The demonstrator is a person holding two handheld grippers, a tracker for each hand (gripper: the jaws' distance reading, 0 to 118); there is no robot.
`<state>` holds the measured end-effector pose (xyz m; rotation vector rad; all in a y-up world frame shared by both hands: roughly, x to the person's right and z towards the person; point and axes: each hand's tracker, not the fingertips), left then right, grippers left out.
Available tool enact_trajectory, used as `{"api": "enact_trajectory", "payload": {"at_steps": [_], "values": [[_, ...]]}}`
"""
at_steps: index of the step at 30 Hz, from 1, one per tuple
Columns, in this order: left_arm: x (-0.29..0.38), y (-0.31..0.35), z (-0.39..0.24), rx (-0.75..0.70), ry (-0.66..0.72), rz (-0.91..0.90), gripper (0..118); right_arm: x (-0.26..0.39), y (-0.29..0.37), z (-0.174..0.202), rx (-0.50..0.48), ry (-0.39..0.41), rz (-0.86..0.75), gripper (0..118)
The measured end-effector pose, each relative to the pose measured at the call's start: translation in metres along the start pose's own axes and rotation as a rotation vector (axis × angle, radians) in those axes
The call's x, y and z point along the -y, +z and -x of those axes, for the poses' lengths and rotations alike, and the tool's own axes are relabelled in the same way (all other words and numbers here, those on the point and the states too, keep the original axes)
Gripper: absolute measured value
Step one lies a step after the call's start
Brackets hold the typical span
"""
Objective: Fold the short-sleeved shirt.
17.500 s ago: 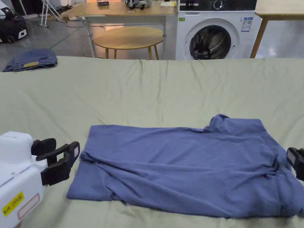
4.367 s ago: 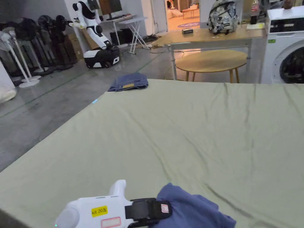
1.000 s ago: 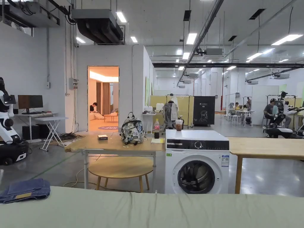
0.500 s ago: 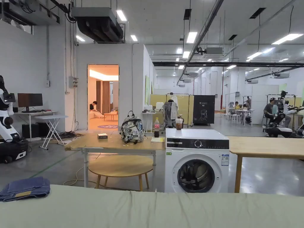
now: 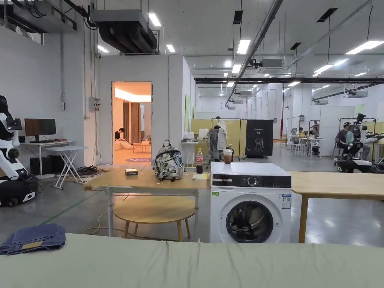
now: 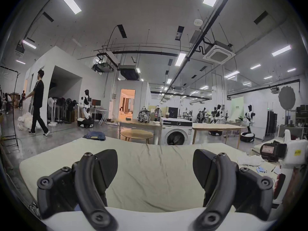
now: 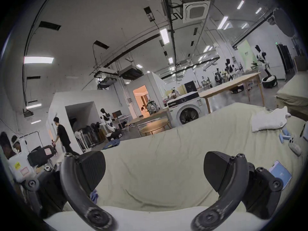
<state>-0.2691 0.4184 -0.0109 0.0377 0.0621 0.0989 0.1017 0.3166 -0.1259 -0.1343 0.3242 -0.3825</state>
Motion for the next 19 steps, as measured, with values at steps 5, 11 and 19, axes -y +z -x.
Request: {"api": "enact_trajectory", "payload": {"at_steps": [5,11,19], "values": [[0.004,-0.002,-0.005,0.022,-0.013,0.017,94,0.002,-0.003,0.009,0.065,0.08,0.006,117],[0.007,-0.008,-0.011,0.044,-0.023,0.047,94,0.005,0.0,0.011,0.04,0.076,-0.013,117],[0.008,-0.011,-0.019,0.053,-0.047,0.054,94,0.007,-0.006,0.004,0.059,0.061,-0.02,116]]}}
